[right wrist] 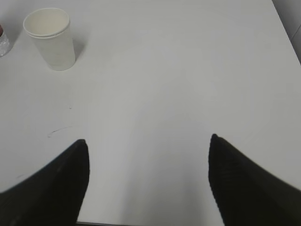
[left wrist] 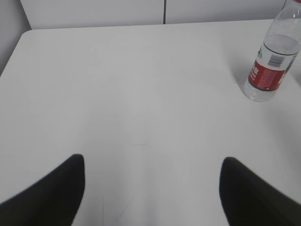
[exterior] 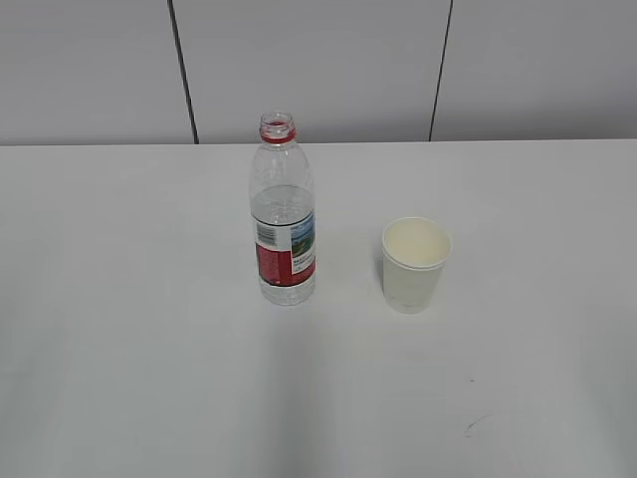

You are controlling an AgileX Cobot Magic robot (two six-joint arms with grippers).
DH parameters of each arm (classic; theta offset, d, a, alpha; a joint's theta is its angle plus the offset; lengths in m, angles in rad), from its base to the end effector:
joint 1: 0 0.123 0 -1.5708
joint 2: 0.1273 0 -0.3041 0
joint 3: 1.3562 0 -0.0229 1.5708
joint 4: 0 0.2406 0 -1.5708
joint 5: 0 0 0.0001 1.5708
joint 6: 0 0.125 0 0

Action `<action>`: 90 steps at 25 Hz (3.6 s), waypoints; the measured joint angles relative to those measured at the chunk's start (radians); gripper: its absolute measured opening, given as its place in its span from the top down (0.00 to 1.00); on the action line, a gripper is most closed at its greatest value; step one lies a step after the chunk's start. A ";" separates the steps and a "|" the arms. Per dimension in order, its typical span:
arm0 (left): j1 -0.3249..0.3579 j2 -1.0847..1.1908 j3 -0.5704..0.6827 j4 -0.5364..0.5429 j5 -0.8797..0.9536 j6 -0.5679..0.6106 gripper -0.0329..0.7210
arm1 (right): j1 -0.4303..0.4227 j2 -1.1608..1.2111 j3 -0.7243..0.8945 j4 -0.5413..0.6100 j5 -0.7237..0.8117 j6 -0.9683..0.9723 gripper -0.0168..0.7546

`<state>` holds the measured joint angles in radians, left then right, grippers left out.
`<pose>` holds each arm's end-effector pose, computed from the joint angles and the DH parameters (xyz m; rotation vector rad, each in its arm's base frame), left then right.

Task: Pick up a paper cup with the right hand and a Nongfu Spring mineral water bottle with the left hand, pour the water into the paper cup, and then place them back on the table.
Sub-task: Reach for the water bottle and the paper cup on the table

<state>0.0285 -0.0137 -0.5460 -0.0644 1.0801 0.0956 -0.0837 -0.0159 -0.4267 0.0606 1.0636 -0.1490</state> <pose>-0.0105 -0.0074 0.2684 0.0731 2.0010 0.0032 0.0018 0.0065 0.2347 -0.0695 2.1024 -0.0664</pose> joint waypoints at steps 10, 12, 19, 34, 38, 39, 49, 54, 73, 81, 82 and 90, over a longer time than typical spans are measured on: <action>0.000 0.000 0.000 0.000 0.000 0.000 0.26 | 0.000 0.000 0.000 0.000 0.000 0.000 0.22; 0.000 0.000 0.000 -0.003 0.000 0.000 0.26 | 0.000 0.000 0.000 0.000 0.000 0.000 0.22; 0.000 0.000 0.000 -0.027 -0.001 0.000 0.26 | 0.000 0.000 0.000 0.000 0.000 0.000 0.22; -0.020 0.319 0.090 -0.023 -1.054 0.055 0.26 | 0.000 0.345 0.002 0.029 -0.908 -0.152 0.27; -0.067 0.627 0.103 -0.027 -1.259 0.056 0.26 | 0.000 0.623 0.018 0.034 -1.105 -0.152 0.31; -0.087 0.702 0.103 -0.030 -1.312 0.053 0.26 | 0.000 0.691 0.018 0.034 -1.151 -0.154 0.31; -0.273 1.241 0.103 -0.033 -1.637 0.001 0.26 | 0.000 1.156 0.014 0.000 -1.423 -0.059 0.32; -0.282 1.403 0.102 -0.033 -1.738 -0.058 0.26 | 0.000 1.331 0.014 -0.125 -1.568 0.071 0.32; -0.283 1.799 0.098 0.336 -2.057 -0.174 0.22 | 0.000 1.888 -0.001 -0.666 -2.130 0.167 0.32; -0.283 1.929 0.088 0.446 -2.209 -0.232 0.05 | 0.000 2.076 -0.021 -0.729 -2.200 0.082 0.13; -0.283 1.934 0.080 0.465 -2.209 -0.233 0.04 | 0.000 2.081 -0.021 -0.731 -2.200 0.080 0.13; -0.307 2.011 -0.051 0.612 -2.221 -0.325 0.04 | 0.000 2.097 -0.072 -0.809 -2.209 0.076 0.12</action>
<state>-0.2784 1.9975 -0.5969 0.5479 -1.1407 -0.2292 -0.0837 2.0808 -0.4986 -0.7486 -1.1458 -0.0725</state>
